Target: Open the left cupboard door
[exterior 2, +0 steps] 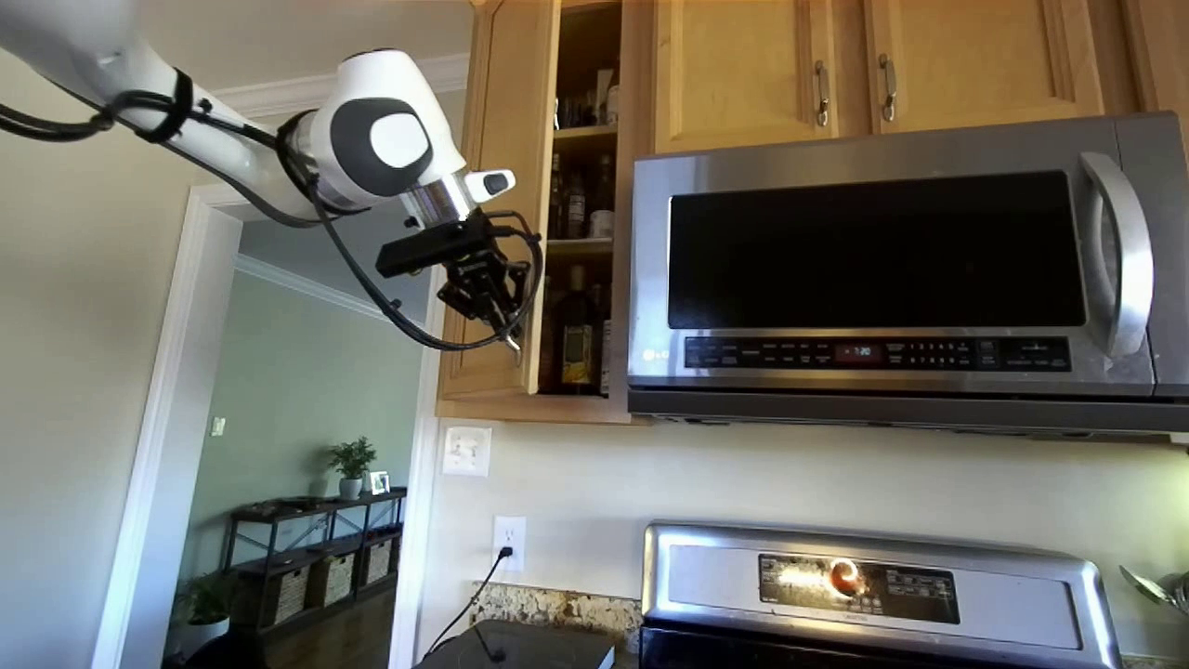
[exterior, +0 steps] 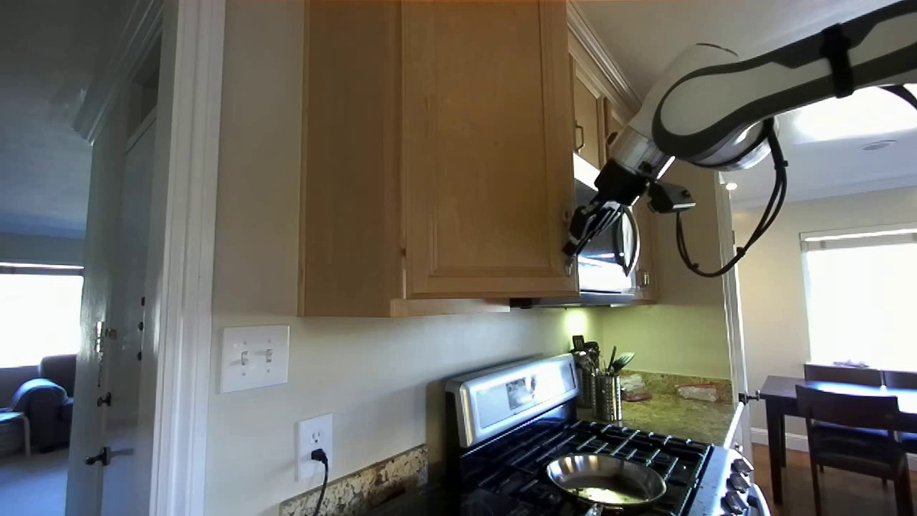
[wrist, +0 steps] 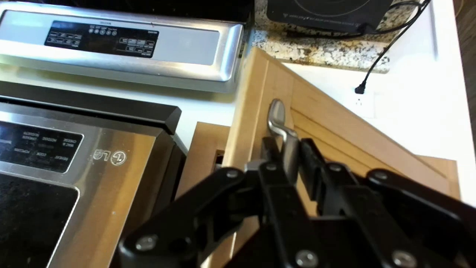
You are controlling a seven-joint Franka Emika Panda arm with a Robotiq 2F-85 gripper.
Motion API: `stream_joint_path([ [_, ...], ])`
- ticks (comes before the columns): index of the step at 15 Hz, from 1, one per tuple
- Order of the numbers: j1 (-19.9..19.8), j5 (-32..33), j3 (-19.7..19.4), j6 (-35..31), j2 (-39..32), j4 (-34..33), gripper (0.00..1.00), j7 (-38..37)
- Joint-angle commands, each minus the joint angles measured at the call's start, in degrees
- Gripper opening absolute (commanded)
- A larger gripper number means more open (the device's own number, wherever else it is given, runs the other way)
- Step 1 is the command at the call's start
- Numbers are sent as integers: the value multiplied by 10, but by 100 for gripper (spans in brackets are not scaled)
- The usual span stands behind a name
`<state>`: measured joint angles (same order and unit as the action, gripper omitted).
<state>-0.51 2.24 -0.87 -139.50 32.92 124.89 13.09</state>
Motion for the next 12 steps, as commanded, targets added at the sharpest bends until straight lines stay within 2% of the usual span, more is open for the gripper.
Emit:
stream_joint_path([
  [1,61,-7,33,37,65,41,8,10],
  [2,69,-7,41,59,82,47,43,9],
  [3,78,-8,51,77,96,52,44,7],
  [7,129,-11,67,131,118,60,67,31],
  [10,162,-11,57,155,114,56,89,67],
  [12,176,-12,48,173,112,53,100,95],
])
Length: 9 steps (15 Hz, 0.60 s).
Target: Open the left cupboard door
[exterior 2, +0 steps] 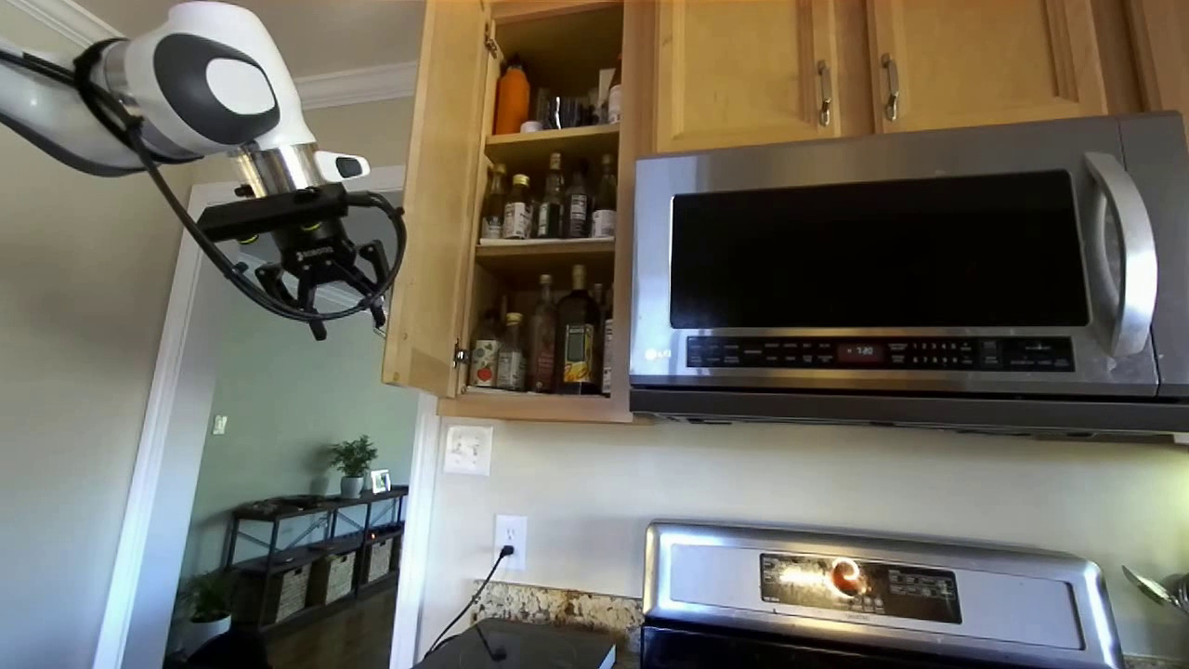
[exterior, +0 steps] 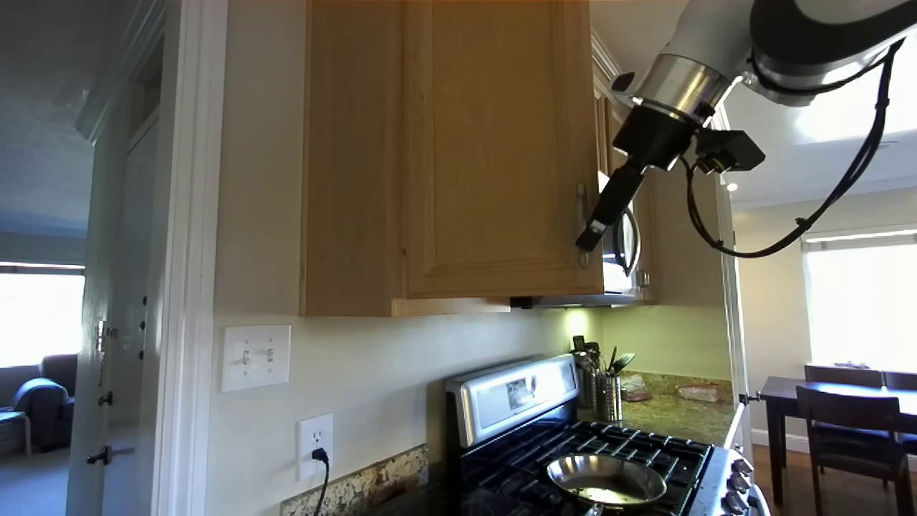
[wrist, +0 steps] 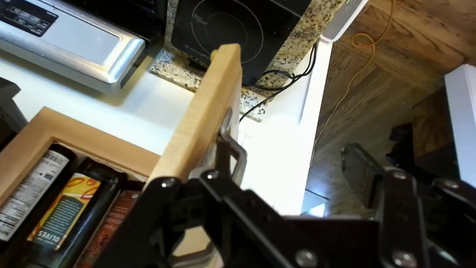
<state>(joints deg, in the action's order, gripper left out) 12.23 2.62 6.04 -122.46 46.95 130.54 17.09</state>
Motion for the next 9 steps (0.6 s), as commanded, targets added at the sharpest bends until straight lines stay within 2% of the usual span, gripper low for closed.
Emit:
stream_joint_path([
  [1,55,-16,-26,10,-28,-5,100,71],
  [5,69,-1,-57,4,-7,-24,100,153],
  [9,85,-12,-77,11,11,-31,100,203],
])
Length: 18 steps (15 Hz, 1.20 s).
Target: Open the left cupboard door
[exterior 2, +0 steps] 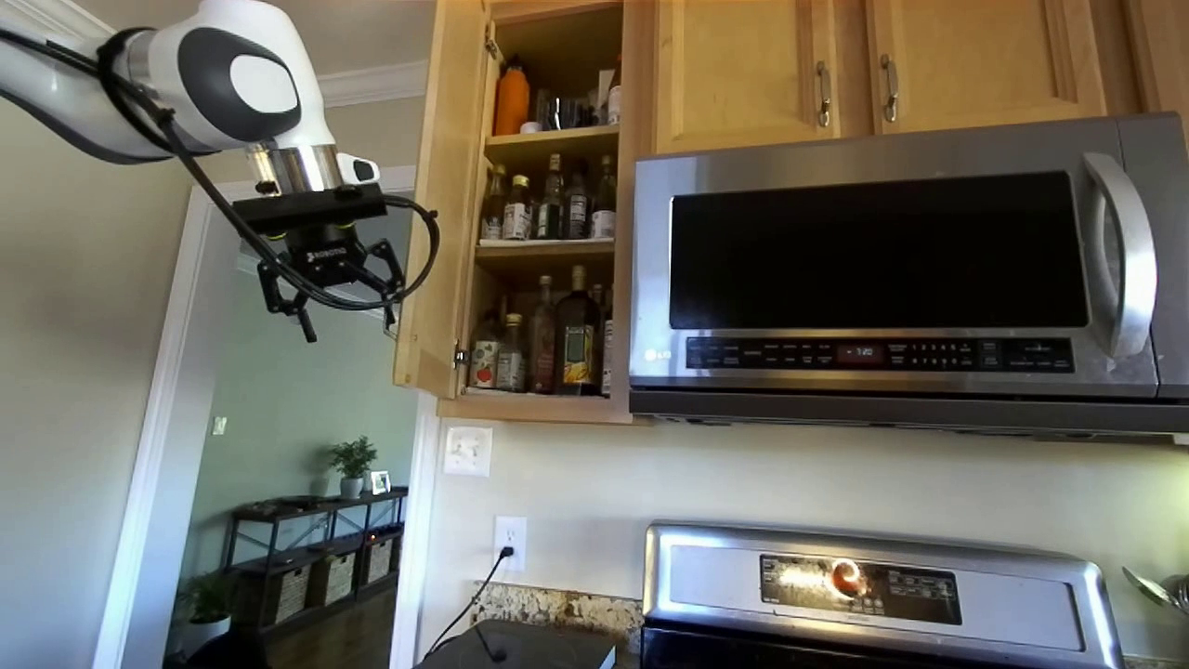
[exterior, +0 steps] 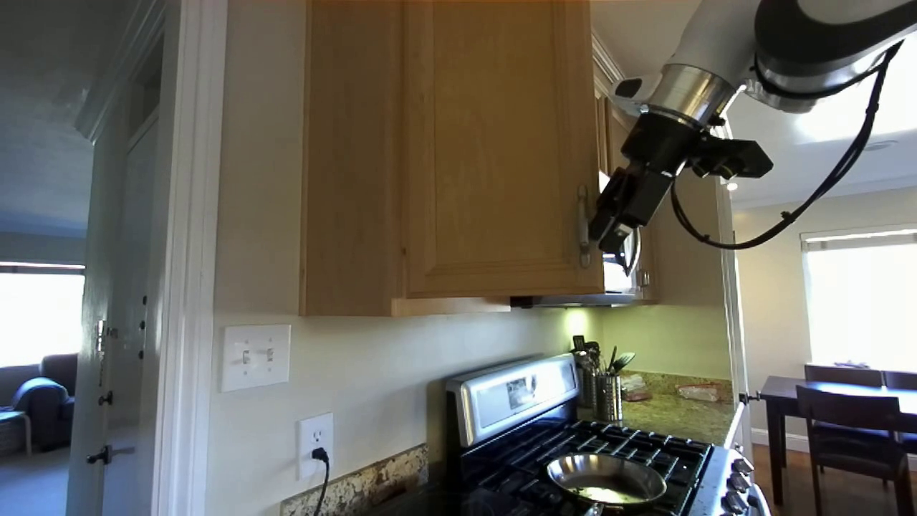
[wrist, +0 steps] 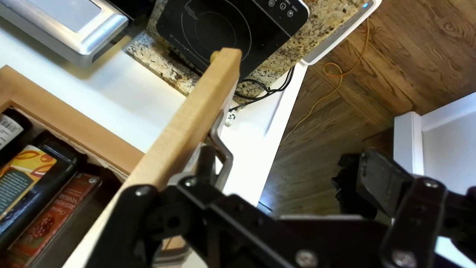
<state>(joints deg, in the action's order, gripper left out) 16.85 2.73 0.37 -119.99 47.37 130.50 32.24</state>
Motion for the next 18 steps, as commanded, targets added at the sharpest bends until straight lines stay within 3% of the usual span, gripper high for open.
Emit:
stream_joint_path([
  [1,44,-17,-22,-9,13,-31,100,63],
  [8,101,-87,-28,59,38,-58,100,138],
  [13,75,-99,-27,131,29,-70,100,128],
  [18,36,-89,-35,149,8,-65,100,112],
])
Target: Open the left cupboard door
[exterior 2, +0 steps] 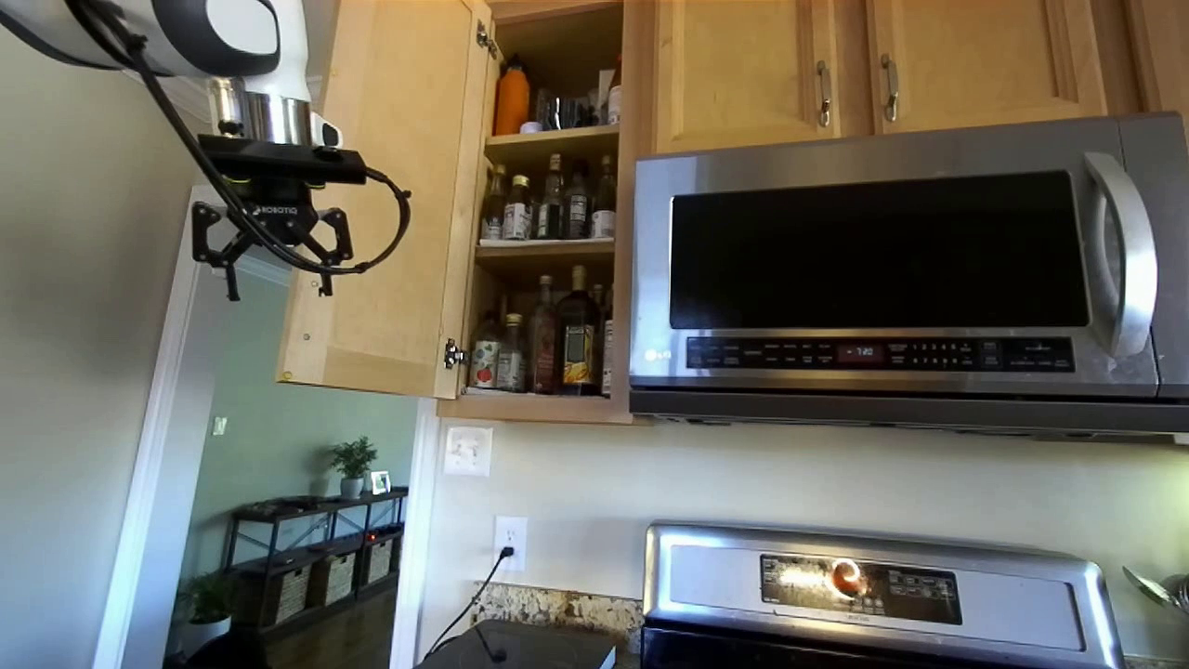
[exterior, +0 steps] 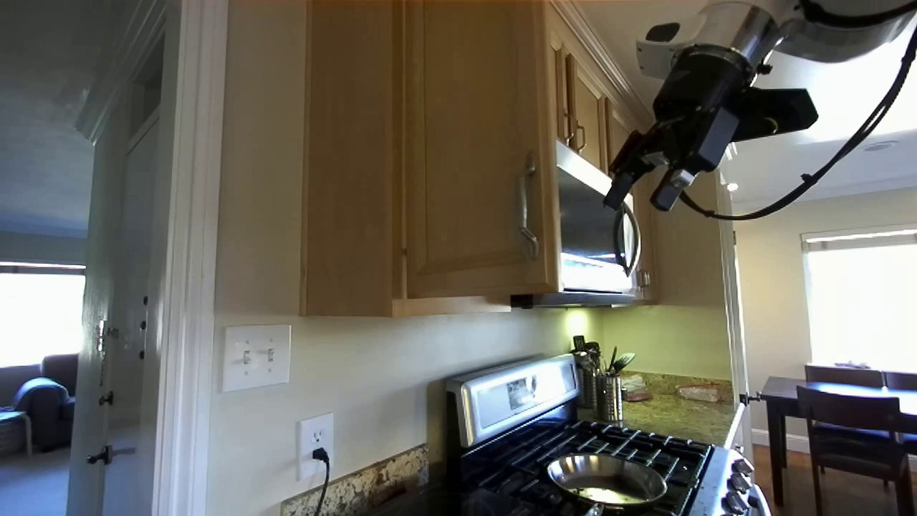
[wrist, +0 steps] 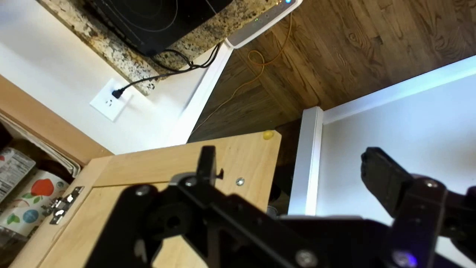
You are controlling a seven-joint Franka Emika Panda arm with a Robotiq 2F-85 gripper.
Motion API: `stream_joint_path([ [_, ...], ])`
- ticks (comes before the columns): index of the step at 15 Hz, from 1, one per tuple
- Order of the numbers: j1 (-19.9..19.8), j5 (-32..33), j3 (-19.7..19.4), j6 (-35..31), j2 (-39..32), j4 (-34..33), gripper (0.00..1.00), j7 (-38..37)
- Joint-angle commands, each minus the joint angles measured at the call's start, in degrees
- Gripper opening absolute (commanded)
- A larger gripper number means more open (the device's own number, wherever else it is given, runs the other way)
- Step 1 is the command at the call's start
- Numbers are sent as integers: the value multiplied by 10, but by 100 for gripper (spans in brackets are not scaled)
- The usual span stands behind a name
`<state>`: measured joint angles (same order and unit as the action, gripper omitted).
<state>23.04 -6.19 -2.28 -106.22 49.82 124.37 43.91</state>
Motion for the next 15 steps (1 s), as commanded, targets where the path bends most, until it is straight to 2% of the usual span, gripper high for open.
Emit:
stream_joint_path([
  [1,-39,3,-12,8,-29,-5,100,-11],
  [8,-106,5,-17,-1,-125,-15,100,-52],
  [9,-113,3,-17,-19,-135,-11,100,-58],
  [10,-103,1,-16,-6,-115,-3,100,-37],
  [15,-105,1,-14,-8,-124,-3,100,-37],
])
